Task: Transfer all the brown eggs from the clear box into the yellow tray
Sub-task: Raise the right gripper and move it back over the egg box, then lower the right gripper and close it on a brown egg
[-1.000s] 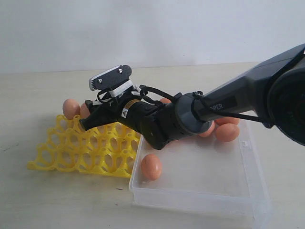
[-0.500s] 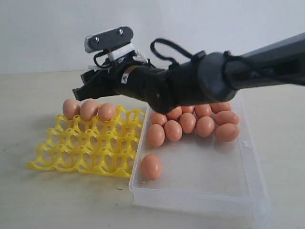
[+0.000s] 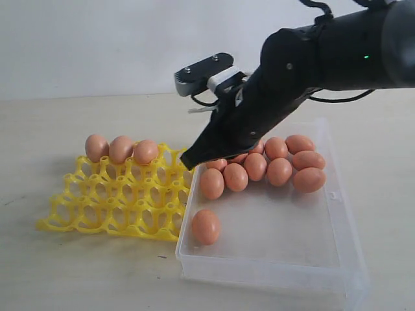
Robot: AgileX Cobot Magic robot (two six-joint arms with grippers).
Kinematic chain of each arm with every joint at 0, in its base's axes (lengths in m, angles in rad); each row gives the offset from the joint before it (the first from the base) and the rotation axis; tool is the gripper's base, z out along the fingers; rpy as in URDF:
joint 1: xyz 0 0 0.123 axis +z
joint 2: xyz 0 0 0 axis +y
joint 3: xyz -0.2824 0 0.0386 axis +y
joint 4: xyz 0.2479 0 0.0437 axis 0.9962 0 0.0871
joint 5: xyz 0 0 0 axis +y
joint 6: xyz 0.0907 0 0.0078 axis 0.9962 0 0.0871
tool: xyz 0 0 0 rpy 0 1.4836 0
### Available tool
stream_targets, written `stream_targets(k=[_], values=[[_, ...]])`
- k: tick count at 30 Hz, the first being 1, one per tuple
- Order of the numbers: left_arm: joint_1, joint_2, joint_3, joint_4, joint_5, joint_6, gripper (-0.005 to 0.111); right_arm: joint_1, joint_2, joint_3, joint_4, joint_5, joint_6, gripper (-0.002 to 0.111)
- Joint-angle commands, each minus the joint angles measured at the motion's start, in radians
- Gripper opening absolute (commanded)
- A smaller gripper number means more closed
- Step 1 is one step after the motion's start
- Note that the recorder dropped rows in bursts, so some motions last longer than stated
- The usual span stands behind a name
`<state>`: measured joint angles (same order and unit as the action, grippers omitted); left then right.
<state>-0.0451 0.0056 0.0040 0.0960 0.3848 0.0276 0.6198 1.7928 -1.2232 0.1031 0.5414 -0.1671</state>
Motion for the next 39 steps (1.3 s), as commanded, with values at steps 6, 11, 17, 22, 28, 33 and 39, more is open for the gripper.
stream_targets(k=[6, 11, 17, 22, 28, 33, 39], values=[[-0.005, -0.006, -0.004, -0.001, -0.006, -0.005, 0.000, -0.147, -0.049, 0.048, -0.010, 0.001, 0.124, 0.009], [-0.005, -0.006, -0.004, -0.001, -0.006, -0.005, 0.000, -0.215, 0.023, 0.048, -0.008, -0.010, 0.153, 0.034], [-0.005, -0.006, -0.004, -0.001, -0.006, -0.005, 0.000, -0.251, 0.127, 0.046, -0.004, -0.046, 0.196, 0.051], [-0.005, -0.006, -0.004, -0.001, -0.006, -0.005, 0.000, -0.250, 0.193, 0.004, -0.006, -0.044, 0.223, 0.055], [-0.005, -0.006, -0.004, -0.001, -0.006, -0.005, 0.000, -0.250, 0.223, -0.025, -0.017, -0.044, 0.246, 0.056], [-0.005, -0.006, -0.004, -0.001, -0.006, -0.005, 0.000, -0.262, 0.227, -0.041, -0.080, -0.059, 0.303, 0.056], [-0.005, -0.006, -0.004, -0.001, -0.006, -0.005, 0.000, -0.267, 0.231, -0.041, -0.088, -0.094, 0.309, 0.056]])
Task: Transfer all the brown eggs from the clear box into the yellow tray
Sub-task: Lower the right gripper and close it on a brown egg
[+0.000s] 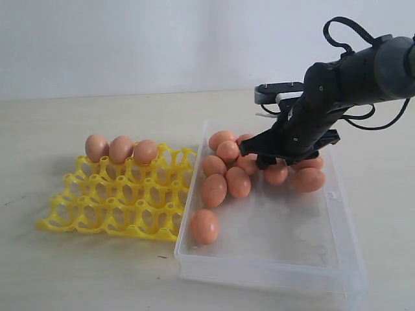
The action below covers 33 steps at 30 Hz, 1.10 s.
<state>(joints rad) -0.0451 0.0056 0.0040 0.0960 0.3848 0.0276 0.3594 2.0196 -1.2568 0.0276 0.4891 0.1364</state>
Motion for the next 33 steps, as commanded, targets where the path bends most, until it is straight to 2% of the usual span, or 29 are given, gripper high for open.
stream_targets(k=[1, 14, 16, 17, 20, 21, 28, 33], values=[[-0.005, -0.006, -0.004, -0.001, -0.006, -0.005, 0.000, -0.006, 0.009, -0.007, -0.012, -0.051, 0.005, 0.056], [-0.005, -0.006, -0.004, -0.001, -0.006, -0.005, 0.000, -0.006, 0.087, -0.007, -0.005, -0.070, 0.005, 0.054], [-0.005, -0.006, -0.004, -0.001, -0.006, -0.005, 0.000, -0.006, 0.087, -0.007, -0.007, -0.070, 0.003, 0.048], [-0.005, -0.006, -0.004, -0.001, -0.006, -0.005, 0.000, -0.006, 0.087, -0.007, -0.008, -0.070, -0.006, 0.041], [-0.005, -0.006, -0.004, -0.001, -0.006, -0.005, 0.000, -0.004, 0.087, -0.007, -0.008, -0.054, -0.078, 0.008], [-0.005, -0.006, -0.004, -0.001, -0.006, -0.005, 0.000, -0.004, 0.087, -0.007, -0.008, -0.046, -0.101, 0.001], [-0.005, -0.006, -0.004, -0.001, -0.006, -0.005, 0.000, -0.004, 0.042, 0.005, -0.006, -0.046, -0.117, 0.000], [-0.005, -0.006, -0.004, -0.001, -0.006, -0.005, 0.000, 0.026, -0.106, 0.079, 0.013, -0.210, -0.110, 0.000]])
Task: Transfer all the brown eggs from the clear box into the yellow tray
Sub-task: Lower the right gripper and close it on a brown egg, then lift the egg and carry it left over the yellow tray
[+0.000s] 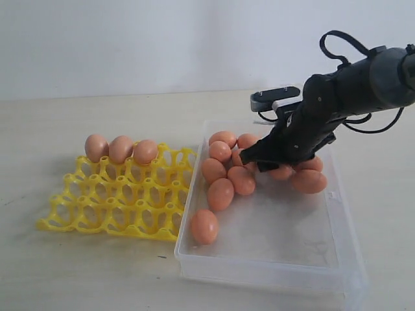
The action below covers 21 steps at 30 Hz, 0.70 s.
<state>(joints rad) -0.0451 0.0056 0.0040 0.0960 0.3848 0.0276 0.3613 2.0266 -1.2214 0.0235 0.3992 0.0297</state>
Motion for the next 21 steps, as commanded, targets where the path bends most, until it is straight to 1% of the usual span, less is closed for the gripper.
stream_targets(k=[1, 5, 9, 12, 14, 16, 19, 21], values=[[-0.005, -0.006, -0.004, -0.001, -0.006, -0.005, 0.000, 0.038, -0.151, 0.061, 0.027, -0.168, -0.003, 0.000], [-0.005, -0.006, -0.004, -0.001, -0.006, -0.005, 0.000, 0.125, -0.277, 0.121, 0.049, -0.384, -0.003, 0.000], [-0.005, -0.006, -0.004, -0.001, -0.006, -0.005, 0.000, 0.205, -0.302, 0.136, 0.045, -0.598, -0.030, 0.000], [-0.005, -0.006, -0.004, -0.001, -0.006, -0.005, 0.000, 0.252, -0.262, 0.136, 0.043, -0.752, -0.022, 0.000], [-0.005, -0.006, -0.004, -0.001, -0.006, -0.005, 0.000, 0.274, -0.218, 0.136, 0.028, -0.830, 0.020, 0.000], [-0.005, -0.006, -0.004, -0.001, -0.006, -0.005, 0.000, 0.289, -0.172, 0.136, -0.023, -0.898, 0.088, 0.000], [-0.005, -0.006, -0.004, -0.001, -0.006, -0.005, 0.000, 0.291, -0.096, 0.136, -0.165, -1.024, 0.205, 0.000], [-0.005, -0.006, -0.004, -0.001, -0.006, -0.005, 0.000, 0.293, -0.047, 0.136, -0.196, -1.102, 0.243, 0.000]])
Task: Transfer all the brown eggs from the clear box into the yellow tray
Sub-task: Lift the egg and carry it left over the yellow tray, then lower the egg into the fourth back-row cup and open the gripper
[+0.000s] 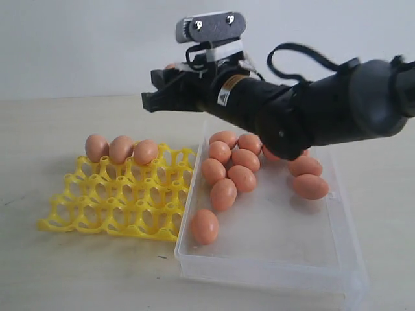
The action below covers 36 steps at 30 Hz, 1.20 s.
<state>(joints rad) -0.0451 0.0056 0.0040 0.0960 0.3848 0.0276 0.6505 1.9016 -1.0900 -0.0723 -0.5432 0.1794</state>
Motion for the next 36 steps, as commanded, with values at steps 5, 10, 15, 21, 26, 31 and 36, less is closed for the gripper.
stream_targets(k=[5, 10, 15, 21, 26, 31, 36], values=[[-0.005, -0.006, -0.004, -0.001, -0.006, -0.005, 0.000, 0.004, 0.176, -0.040, -0.102, -0.140, 0.093, 0.000], [-0.005, -0.006, -0.004, -0.001, -0.006, -0.005, 0.000, 0.004, 0.241, -0.097, -0.152, -0.135, 0.084, 0.000], [-0.005, -0.006, -0.004, -0.001, -0.006, -0.005, 0.000, 0.004, 0.279, -0.129, -0.170, -0.131, 0.084, 0.000], [-0.005, -0.006, -0.004, -0.001, -0.006, -0.005, 0.000, 0.006, 0.281, -0.129, -0.163, -0.096, 0.017, 0.000], [-0.005, -0.006, -0.004, -0.001, -0.006, -0.005, 0.000, 0.006, 0.281, -0.129, -0.163, -0.017, -0.017, 0.000], [-0.005, -0.006, -0.004, -0.001, -0.006, -0.005, 0.000, 0.005, 0.281, -0.129, -0.163, 0.001, -0.029, 0.000], [-0.005, -0.006, -0.004, -0.001, -0.006, -0.005, 0.000, 0.005, 0.292, -0.129, -0.165, 0.032, -0.029, 0.000]])
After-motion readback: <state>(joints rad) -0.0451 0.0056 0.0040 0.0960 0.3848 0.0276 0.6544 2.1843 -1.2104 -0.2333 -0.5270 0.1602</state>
